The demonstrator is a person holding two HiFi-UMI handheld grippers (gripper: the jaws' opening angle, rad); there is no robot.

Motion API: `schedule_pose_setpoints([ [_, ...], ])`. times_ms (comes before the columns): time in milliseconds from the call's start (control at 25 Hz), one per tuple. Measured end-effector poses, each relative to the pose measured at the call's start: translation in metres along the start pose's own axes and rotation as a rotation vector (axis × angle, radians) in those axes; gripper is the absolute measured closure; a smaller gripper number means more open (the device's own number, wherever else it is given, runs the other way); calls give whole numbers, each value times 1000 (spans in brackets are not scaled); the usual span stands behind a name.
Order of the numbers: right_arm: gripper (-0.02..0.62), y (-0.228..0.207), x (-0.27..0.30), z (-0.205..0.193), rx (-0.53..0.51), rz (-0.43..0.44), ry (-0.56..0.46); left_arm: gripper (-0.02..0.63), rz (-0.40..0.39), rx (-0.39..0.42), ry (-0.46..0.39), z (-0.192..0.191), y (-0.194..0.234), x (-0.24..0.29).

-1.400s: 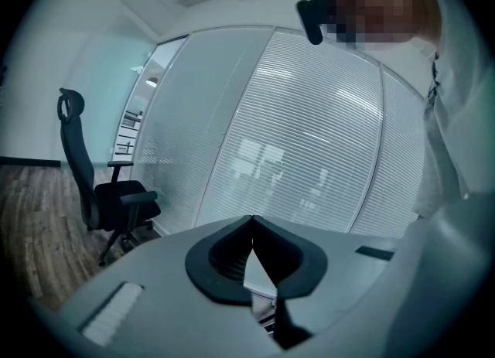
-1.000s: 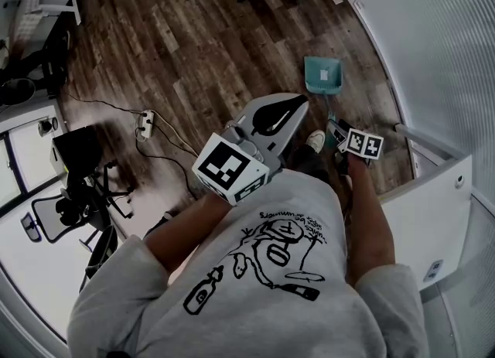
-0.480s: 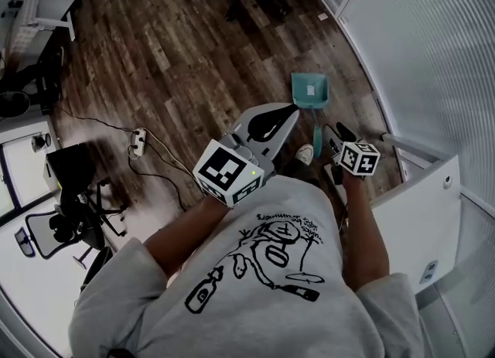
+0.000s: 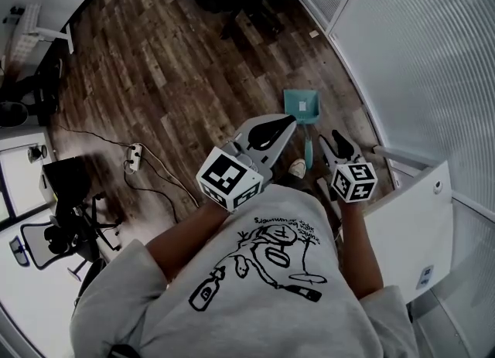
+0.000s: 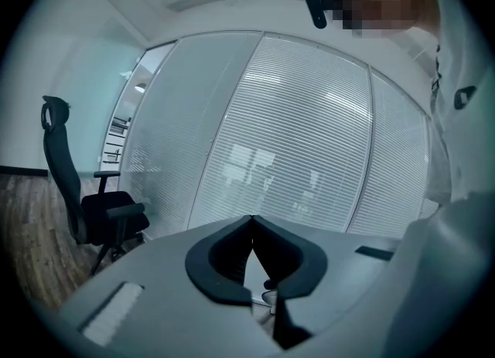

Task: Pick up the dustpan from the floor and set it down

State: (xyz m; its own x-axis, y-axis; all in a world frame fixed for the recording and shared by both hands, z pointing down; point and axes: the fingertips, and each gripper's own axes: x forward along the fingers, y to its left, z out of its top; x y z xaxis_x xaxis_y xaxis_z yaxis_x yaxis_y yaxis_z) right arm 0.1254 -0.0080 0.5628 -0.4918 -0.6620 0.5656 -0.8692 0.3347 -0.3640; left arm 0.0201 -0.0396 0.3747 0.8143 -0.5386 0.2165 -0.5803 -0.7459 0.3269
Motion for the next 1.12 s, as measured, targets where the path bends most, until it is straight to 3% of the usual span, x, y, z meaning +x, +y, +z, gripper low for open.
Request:
schedule_pose_setpoints([
  [480, 483, 46, -67, 109, -281, -60, -193, 604, -15, 29, -12, 14, -11, -3],
  [800, 513, 75, -109, 159, -361, -82, -290, 604, -36, 42, -35, 28, -21, -8],
  [1120, 557, 109, -139, 198, -356, -63, -386, 604, -50, 48, -78, 41, -32, -10],
])
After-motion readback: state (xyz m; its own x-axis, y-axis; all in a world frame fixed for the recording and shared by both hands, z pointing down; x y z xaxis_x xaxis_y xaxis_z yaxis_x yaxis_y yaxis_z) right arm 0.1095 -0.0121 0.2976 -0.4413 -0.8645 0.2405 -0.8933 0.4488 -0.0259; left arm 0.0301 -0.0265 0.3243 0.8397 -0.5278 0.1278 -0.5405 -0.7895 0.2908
